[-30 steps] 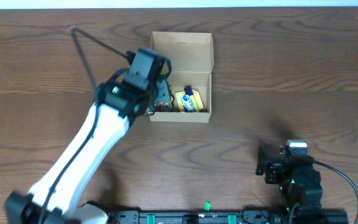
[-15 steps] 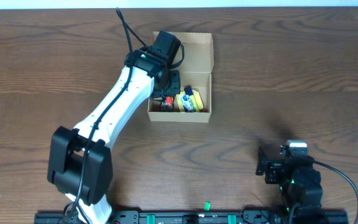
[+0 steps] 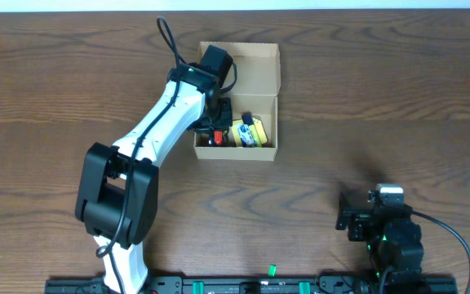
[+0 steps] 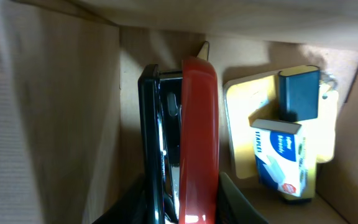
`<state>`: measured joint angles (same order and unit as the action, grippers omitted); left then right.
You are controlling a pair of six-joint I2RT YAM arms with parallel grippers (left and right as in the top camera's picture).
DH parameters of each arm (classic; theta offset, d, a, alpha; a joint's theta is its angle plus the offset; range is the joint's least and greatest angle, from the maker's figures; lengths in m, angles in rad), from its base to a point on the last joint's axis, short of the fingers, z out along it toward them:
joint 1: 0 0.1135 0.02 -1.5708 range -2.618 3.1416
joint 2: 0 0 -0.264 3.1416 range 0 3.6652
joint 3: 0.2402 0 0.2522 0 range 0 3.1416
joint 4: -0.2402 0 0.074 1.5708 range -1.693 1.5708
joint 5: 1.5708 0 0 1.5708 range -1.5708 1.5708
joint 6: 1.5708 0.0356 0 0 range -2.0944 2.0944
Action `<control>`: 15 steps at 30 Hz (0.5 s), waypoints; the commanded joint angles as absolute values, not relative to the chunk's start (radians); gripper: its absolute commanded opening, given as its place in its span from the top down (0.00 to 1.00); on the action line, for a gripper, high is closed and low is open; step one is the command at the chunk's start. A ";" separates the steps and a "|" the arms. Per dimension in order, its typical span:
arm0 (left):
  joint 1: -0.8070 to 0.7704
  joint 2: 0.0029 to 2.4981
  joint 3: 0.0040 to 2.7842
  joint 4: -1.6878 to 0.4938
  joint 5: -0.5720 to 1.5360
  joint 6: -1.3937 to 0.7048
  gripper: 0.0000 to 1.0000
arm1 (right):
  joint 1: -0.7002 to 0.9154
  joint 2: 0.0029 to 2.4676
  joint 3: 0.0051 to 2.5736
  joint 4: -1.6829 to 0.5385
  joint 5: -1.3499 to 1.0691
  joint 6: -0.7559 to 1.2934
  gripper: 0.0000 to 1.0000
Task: Pack container
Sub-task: 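Lift the stapler into the box and open the left gripper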
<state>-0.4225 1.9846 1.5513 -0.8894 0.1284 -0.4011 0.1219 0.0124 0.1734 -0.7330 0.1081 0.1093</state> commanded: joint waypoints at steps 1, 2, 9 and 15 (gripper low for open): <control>-0.419 2.004 1.579 -0.890 0.132 -0.381 0.94 | 0.113 0.006 0.163 -0.736 0.111 0.096 0.01; -0.419 2.009 1.579 -0.890 0.132 -0.381 0.94 | 0.113 0.006 0.163 -0.736 0.111 0.096 0.01; -0.419 2.026 1.579 -0.889 0.131 -0.375 0.87 | 0.113 0.006 0.163 -0.736 0.111 0.096 0.01; -0.419 2.026 1.579 -0.886 0.124 -0.358 0.67 | 0.113 0.006 0.163 -0.736 0.111 0.096 0.01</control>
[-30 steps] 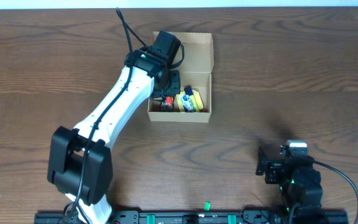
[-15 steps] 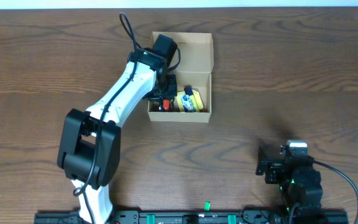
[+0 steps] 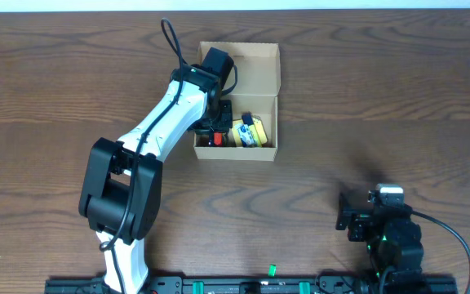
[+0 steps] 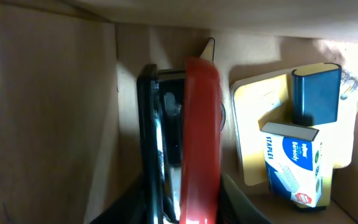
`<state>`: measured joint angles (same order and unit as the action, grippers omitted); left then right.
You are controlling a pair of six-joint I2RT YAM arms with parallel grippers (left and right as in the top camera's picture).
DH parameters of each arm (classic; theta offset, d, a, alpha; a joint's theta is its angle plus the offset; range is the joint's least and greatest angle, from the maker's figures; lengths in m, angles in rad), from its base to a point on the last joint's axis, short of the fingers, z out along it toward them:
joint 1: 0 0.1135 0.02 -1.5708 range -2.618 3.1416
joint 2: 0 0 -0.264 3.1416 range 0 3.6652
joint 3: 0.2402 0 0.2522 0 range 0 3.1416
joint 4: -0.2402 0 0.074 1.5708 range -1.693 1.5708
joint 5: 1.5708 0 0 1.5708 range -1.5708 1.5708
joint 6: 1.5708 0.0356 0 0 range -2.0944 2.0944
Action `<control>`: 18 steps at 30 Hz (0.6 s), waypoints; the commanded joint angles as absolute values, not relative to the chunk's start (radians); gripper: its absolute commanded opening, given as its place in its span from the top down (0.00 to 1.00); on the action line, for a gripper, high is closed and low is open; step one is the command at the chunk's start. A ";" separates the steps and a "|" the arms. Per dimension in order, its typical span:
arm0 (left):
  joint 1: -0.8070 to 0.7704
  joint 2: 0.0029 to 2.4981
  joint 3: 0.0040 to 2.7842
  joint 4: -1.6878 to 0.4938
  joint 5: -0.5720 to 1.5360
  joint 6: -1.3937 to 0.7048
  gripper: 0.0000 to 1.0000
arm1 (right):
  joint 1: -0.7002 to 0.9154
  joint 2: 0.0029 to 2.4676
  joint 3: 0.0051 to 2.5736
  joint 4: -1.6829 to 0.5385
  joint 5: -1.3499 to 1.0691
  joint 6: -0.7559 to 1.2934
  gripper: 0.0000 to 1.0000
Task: Pack container
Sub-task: 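Lift the stapler into the box and open the left gripper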
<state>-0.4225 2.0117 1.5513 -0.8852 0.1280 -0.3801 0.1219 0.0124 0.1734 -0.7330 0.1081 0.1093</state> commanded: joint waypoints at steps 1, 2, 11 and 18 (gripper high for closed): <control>-0.419 2.026 1.579 -0.886 0.123 -0.358 0.62 | 0.113 0.006 0.163 -0.736 0.110 0.096 0.01; -0.419 2.026 1.579 -0.886 0.123 -0.358 0.59 | 0.113 0.006 0.163 -0.736 0.111 0.096 0.01; -0.419 2.026 1.579 -0.886 0.123 -0.358 0.14 | 0.113 0.006 0.163 -0.736 0.110 0.096 0.01; -0.419 2.006 1.580 -0.890 0.124 -0.359 0.09 | 0.113 0.006 0.163 -0.736 0.111 0.096 0.01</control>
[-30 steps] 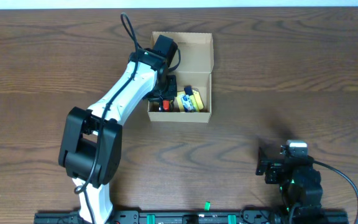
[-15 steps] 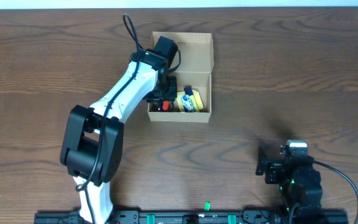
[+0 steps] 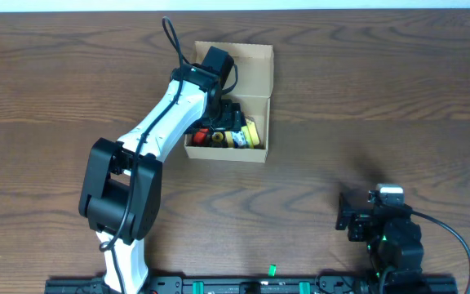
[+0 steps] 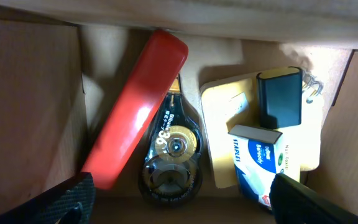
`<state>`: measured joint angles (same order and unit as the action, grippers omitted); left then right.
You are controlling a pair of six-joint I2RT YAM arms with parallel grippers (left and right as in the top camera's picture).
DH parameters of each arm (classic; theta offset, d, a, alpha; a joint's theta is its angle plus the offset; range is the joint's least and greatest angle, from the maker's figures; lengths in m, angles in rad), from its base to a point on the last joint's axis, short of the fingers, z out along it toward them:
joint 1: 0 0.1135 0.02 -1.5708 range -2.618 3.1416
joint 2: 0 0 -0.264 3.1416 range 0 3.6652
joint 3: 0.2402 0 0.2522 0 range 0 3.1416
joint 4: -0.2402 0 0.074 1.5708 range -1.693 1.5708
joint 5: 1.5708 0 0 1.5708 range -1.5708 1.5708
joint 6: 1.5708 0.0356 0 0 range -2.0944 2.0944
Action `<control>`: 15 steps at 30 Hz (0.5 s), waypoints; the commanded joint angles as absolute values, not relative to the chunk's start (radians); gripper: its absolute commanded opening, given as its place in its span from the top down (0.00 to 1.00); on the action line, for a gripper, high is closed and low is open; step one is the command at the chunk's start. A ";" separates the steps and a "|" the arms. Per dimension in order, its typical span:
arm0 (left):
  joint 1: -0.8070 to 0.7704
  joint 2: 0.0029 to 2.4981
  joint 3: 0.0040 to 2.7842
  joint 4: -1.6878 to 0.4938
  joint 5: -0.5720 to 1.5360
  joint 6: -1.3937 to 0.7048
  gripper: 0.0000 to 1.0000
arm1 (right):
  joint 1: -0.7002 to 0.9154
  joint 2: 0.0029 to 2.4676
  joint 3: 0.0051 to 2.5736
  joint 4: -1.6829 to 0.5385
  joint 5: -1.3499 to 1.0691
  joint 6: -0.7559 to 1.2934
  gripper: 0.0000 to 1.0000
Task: Pack container
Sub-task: 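Lift the stapler into the box and open the left gripper, then raise the left gripper out of the box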
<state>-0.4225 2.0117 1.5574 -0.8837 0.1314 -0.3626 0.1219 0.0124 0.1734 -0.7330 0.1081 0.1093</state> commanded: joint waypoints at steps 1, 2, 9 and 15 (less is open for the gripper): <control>-0.419 2.000 1.580 -0.890 0.124 -0.359 0.09 | 0.113 0.006 0.163 -0.736 0.110 0.096 0.01; -0.420 1.993 1.580 -0.891 0.124 -0.359 0.09 | 0.113 0.006 0.163 -0.736 0.111 0.096 0.01; -0.453 1.900 1.591 -0.890 0.124 -0.363 0.09 | 0.113 0.006 0.163 -0.736 0.111 0.096 0.01; -0.484 1.762 1.635 -0.894 0.123 -0.363 0.08 | 0.113 0.006 0.163 -0.736 0.110 0.096 0.01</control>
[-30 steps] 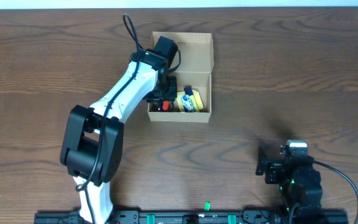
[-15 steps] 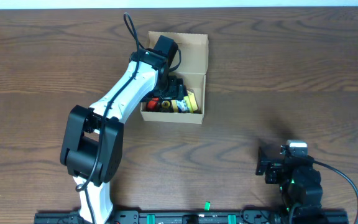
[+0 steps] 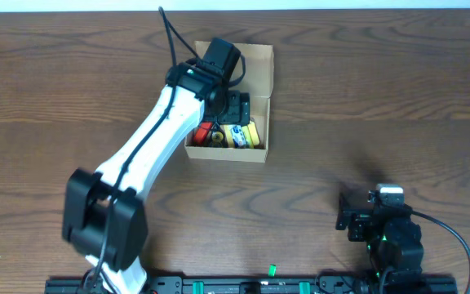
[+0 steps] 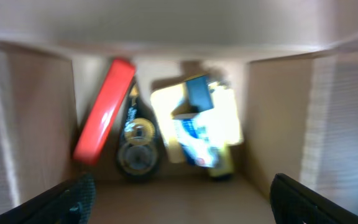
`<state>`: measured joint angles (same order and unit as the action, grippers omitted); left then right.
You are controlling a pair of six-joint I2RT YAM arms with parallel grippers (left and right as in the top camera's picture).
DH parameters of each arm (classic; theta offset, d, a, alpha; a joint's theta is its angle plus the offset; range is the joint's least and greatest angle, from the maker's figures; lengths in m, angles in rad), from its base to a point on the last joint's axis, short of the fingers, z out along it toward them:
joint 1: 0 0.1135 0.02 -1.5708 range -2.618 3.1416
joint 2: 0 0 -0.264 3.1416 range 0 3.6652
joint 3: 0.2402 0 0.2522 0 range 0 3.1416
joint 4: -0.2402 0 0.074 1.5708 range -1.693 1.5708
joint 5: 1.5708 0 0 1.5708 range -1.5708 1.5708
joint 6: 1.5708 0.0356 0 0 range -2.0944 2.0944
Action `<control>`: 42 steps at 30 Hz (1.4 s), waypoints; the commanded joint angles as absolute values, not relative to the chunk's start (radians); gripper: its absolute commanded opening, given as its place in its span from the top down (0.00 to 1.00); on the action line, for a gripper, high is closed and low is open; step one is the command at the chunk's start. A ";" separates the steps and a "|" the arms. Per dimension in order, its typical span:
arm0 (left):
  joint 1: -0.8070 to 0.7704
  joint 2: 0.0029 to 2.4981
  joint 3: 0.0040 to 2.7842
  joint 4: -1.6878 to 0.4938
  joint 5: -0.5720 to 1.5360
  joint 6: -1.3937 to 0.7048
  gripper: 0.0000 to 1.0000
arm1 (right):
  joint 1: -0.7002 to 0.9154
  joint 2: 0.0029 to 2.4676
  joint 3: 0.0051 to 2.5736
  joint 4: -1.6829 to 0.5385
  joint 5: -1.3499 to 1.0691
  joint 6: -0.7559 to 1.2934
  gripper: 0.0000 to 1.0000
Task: Pack container
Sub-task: 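Raise the left gripper out of the box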
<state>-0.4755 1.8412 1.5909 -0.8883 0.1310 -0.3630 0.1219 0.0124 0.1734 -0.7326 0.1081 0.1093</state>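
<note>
An open cardboard box (image 3: 259, 73) sits at the table's far middle. Inside lie a red stapler (image 4: 104, 112) leaning at the left wall, a black tape dispenser (image 4: 138, 148), and a yellow pad (image 4: 227, 122) with a blue staples box (image 4: 193, 137) and a dark blue block (image 4: 197, 93) on it. My left gripper (image 4: 179, 202) hangs open and empty above the box; the wrist view is blurred. In the overhead view the left gripper (image 3: 236, 107) covers the box's middle. The right gripper (image 3: 356, 217) rests near the front right; its jaws are not readable.
The box's lid flap stands up on the far side, and its right wall (image 4: 277, 112) is close to my right finger. Bare wooden table (image 3: 382, 106) surrounds the box. The right arm's base sits at the front edge.
My left gripper, still open, has pulled back up from the box's contents, so the whole box interior now shows. The stapler and the other items lie where they were.
My left gripper was shut on the red stapler, holding it on edge at the box's left wall, and stayed so. Then it was open, the stapler leaning over the tape dispenser and the box shifted slightly left. Now the gripper is higher above the box.
</note>
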 commanded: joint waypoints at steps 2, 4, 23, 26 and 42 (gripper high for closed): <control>-0.488 1.704 1.642 -0.894 0.119 -0.363 0.08 | 0.113 0.006 0.163 -0.736 0.111 0.096 0.01; -0.490 1.638 1.643 -0.894 0.104 -0.375 0.08 | 0.113 0.006 0.163 -0.736 0.110 0.096 0.01; -0.490 1.217 1.643 -0.992 -0.189 -0.369 0.04 | 0.113 0.006 0.163 -0.736 0.110 0.096 0.01; -0.490 1.217 1.643 -1.001 -0.239 -0.337 0.04 | 0.113 0.006 0.163 -0.736 0.111 0.096 0.01; -0.489 1.217 1.643 -0.982 -0.249 -0.337 0.05 | 0.113 0.006 0.163 -0.591 0.004 0.134 0.01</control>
<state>-0.4885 1.2163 1.6279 -0.9878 -0.2192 -0.3424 0.1219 0.0120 0.1684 -0.6239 0.0757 0.1143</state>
